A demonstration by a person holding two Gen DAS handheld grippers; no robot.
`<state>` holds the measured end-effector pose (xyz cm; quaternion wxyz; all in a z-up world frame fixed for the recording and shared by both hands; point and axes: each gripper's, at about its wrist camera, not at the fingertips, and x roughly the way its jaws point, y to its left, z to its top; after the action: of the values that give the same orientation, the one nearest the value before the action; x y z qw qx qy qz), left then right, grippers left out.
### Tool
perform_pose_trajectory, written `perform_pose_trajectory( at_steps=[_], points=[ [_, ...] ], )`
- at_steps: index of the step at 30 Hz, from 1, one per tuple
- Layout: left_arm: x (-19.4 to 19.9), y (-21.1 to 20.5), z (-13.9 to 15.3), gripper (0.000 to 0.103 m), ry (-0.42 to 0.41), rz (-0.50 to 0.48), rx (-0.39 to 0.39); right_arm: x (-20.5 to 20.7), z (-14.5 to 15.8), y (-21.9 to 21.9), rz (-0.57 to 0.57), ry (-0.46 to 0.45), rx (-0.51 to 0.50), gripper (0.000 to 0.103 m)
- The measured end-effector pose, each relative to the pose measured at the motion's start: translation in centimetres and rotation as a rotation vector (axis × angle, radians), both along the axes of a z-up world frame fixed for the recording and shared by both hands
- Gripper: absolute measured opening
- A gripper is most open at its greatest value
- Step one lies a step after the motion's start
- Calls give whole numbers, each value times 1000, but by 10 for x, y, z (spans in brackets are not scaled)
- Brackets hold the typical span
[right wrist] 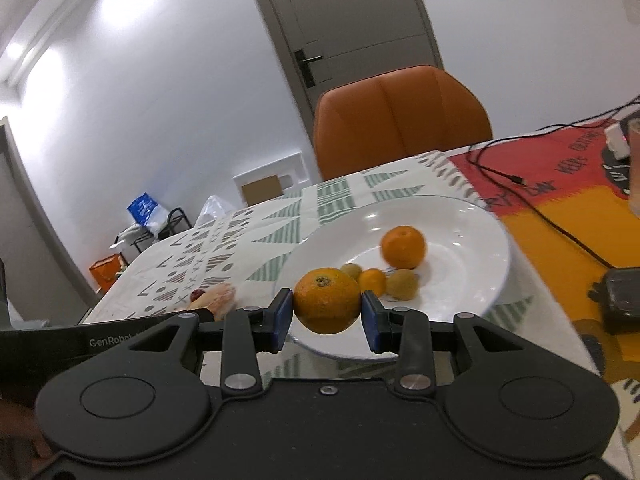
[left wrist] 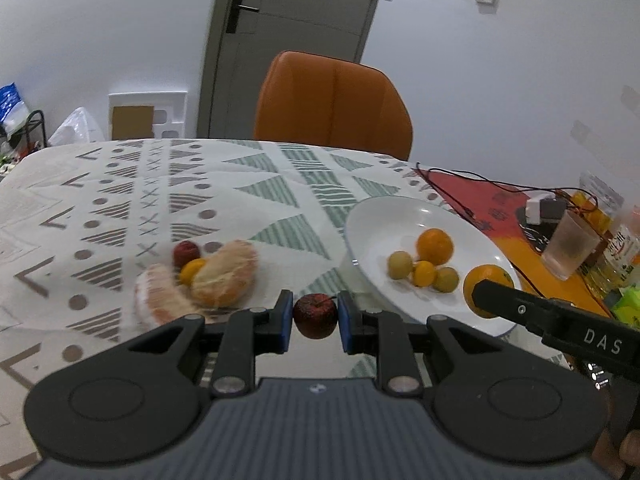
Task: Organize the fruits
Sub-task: 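Place the orange in the plate with the right tool while the left tool carries the red plum, then lower the red plum into the white plate and open the left tool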
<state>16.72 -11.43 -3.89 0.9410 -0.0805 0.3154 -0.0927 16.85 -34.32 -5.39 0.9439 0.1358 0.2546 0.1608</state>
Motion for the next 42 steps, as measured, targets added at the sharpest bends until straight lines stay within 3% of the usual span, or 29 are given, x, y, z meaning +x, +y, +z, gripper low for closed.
perform_pose_trajectory(
  at_steps=[11, 15, 36, 42],
  points=[
    [10, -35, 3, 22, -9, -50, 33, -2, -7, -30, -47, 5, 35, 36],
    [14, -43, 7, 22, -19, -58, 42, -9, -5, -34, -41, -37, 33, 50],
    [24, -80, 18, 23, -50, -100, 42, -7, -16, -51, -53, -7, 60, 50],
    [23, -71, 18, 41, -52, -61, 44, -6, -17, -48, -44, 0, 58, 50]
  ],
)
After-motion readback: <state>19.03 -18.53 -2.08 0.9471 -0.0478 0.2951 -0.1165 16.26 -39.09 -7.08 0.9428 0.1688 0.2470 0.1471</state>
